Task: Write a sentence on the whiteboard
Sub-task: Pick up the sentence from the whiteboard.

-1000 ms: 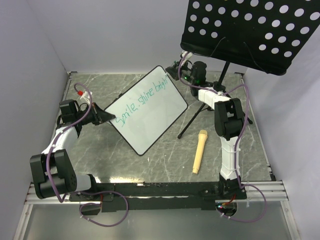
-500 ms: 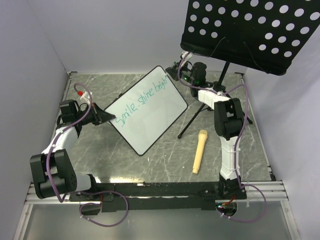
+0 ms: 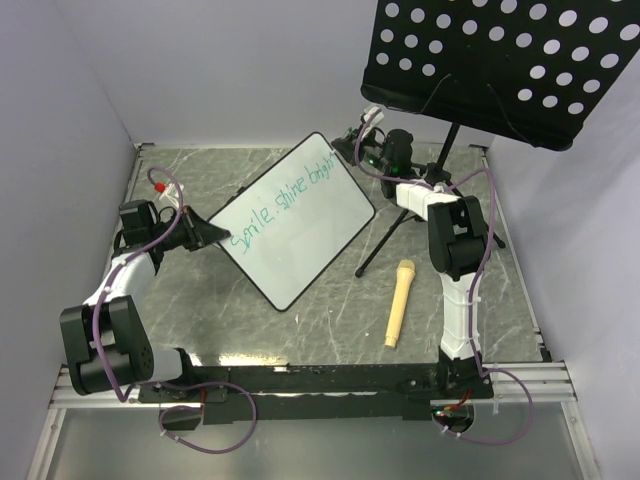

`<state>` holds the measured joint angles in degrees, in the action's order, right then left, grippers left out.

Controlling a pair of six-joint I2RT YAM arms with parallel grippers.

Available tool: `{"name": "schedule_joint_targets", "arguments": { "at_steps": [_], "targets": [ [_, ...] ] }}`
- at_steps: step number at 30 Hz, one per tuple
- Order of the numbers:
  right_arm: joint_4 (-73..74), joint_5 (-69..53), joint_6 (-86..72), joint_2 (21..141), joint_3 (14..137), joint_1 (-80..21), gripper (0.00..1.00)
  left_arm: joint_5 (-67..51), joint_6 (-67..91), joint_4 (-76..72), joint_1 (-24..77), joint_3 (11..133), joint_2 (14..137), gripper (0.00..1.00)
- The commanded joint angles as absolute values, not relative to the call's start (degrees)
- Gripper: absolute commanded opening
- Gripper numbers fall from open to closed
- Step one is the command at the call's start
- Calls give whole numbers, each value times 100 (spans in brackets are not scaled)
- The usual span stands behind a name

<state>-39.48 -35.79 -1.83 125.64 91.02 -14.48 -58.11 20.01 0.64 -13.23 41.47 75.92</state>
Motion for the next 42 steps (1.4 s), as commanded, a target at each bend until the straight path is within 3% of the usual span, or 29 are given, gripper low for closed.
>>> {"name": "schedule_joint_targets", "arguments": {
  "at_steps": [1,42],
  "targets": [
    [-3955,-3639,-123,12314,8886,-1485,0,-4517,756,-105,-1345,4131,7682,1],
    [-3920,-3252,193,12023,8402,-1485,0,-4491,809,-149,-1415,4113,7655,1]
  ]
}}
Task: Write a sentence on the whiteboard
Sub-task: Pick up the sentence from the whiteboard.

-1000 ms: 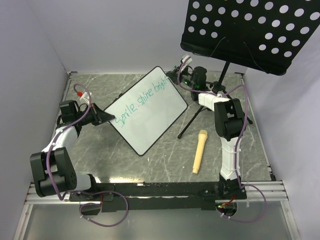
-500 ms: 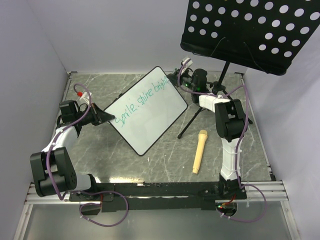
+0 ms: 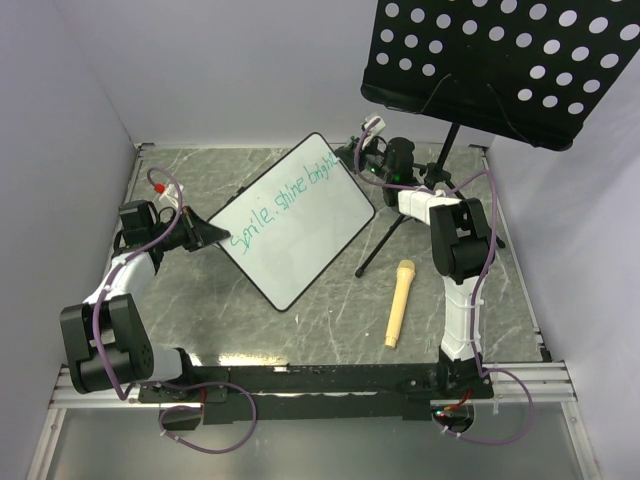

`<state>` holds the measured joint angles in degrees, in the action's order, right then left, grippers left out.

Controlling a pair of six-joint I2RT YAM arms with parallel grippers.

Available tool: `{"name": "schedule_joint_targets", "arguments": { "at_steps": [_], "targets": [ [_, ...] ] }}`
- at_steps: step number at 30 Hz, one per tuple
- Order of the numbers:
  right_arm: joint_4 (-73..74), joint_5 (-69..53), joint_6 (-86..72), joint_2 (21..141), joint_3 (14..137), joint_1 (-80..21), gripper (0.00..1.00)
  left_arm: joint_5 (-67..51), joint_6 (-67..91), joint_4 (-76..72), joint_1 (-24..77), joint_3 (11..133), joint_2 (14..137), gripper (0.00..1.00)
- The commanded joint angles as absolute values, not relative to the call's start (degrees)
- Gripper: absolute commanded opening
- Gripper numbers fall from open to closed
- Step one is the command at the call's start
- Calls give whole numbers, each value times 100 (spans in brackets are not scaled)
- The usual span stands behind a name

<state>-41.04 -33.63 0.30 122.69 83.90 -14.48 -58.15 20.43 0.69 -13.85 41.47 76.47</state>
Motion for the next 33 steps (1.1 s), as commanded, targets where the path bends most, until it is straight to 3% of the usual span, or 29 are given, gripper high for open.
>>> {"name": "schedule_joint_targets", "arguments": {
  "at_steps": [1,20,33],
  "targets": [
    [-3929,-3261,185,12050,8420,-1468,0,-4491,809,-149,-1424,4113,7647,1],
    [-3981,-3375,18,11962,8912,-1503,0,-4509,809,-167,-1424,4096,7690,1],
    [-4544,-3524,-202,11180,8104,-1617,0,-4535,817,-176,-1424,4069,7699,1]
  ]
}}
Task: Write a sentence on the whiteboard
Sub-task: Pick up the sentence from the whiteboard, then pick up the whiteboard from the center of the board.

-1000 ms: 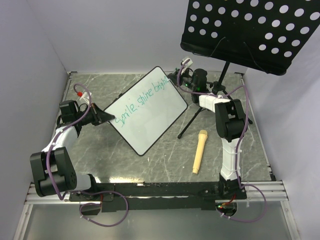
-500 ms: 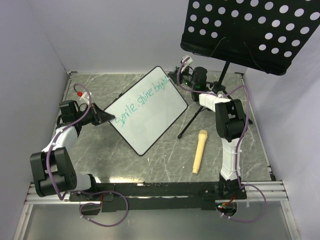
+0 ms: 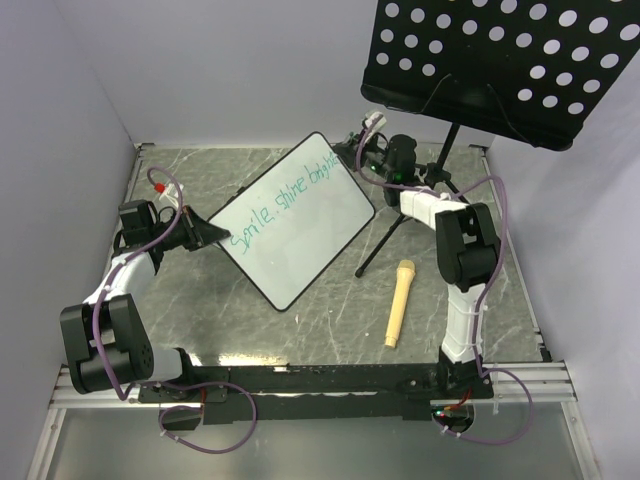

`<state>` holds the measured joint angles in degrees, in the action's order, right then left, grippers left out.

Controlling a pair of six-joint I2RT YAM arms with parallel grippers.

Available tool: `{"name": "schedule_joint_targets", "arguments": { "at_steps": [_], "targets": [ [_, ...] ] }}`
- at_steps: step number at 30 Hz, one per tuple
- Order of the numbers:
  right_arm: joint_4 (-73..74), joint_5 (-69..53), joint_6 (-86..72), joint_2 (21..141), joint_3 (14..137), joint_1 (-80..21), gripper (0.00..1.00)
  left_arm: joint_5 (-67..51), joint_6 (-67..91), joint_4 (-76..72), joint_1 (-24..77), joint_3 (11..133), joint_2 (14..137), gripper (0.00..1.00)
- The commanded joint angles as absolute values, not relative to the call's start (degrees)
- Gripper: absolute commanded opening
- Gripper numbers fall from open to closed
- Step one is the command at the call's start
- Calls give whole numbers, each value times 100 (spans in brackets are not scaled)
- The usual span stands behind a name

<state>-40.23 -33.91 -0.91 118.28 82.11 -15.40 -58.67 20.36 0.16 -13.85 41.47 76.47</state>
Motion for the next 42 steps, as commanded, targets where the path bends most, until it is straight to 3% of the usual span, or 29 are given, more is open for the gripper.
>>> {"name": "schedule_joint_targets", "arguments": {
  "at_steps": [1,25,42],
  "targets": [
    [-4561,-3542,-202,11145,8043,-1643,0,-4535,809,-158,-1415,4069,7699,1],
    [-4360,-4578,-563,8879,5995,-2276,0,-4825,712,-351,-1415,4096,6988,1],
    [-1427,-5791,-194,7190,5958,-1916,0,-4966,835,-386,-1257,4113,5977,1]
  ]
}}
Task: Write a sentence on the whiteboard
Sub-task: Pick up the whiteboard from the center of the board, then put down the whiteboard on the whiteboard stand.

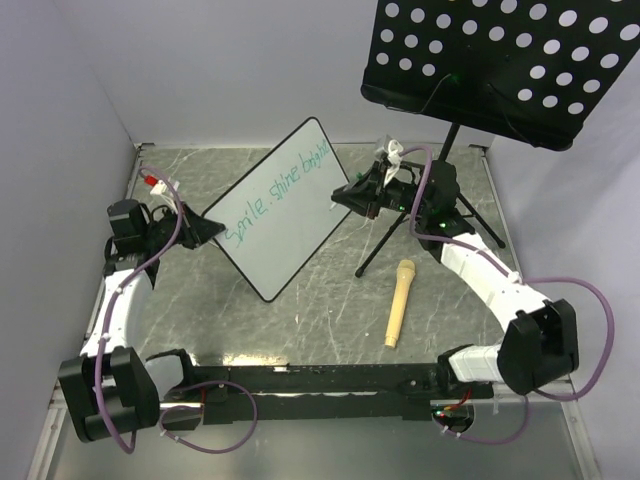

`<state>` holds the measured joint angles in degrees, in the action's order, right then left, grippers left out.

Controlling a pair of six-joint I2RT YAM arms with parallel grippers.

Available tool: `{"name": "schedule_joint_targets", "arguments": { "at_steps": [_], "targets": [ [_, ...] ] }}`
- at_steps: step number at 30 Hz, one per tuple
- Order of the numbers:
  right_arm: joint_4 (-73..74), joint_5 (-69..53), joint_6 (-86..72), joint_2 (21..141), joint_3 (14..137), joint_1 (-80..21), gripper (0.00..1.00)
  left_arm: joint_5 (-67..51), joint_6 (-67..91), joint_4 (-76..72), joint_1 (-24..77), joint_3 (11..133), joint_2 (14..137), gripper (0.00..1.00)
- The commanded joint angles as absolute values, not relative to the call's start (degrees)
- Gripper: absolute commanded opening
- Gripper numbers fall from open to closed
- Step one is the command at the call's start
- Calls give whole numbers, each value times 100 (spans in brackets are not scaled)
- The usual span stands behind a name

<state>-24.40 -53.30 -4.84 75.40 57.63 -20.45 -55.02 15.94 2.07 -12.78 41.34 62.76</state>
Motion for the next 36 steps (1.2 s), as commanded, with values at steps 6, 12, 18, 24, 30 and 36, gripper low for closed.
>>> {"name": "schedule_joint_targets", "arguments": {
  "at_steps": [6,12,18,24,30,36],
  "targets": [
    [-220,-5898,334,6409,5714,-1916,0,-4957,1134,-440,-1116,4236,5617,1],
    [-290,-5976,159,6100,5379,-1714,0,-4887,1362,-334,-1081,4359,5239,1],
    [-571,-6073,-149,6065,5239,-1582,0,-4693,1476,-185,-1072,4465,4914,1],
    [-650,-6135,-228,6073,5177,-1529,0,-4667,1451,-18,-1011,4702,4878,1],
    [-765,-6196,-290,6064,5106,-1485,0,-4667,1362,360,-958,5079,4878,1],
    [-817,-6231,-316,6012,5062,-1450,0,-4641,1301,527,-940,5396,4887,1]
  ]
}}
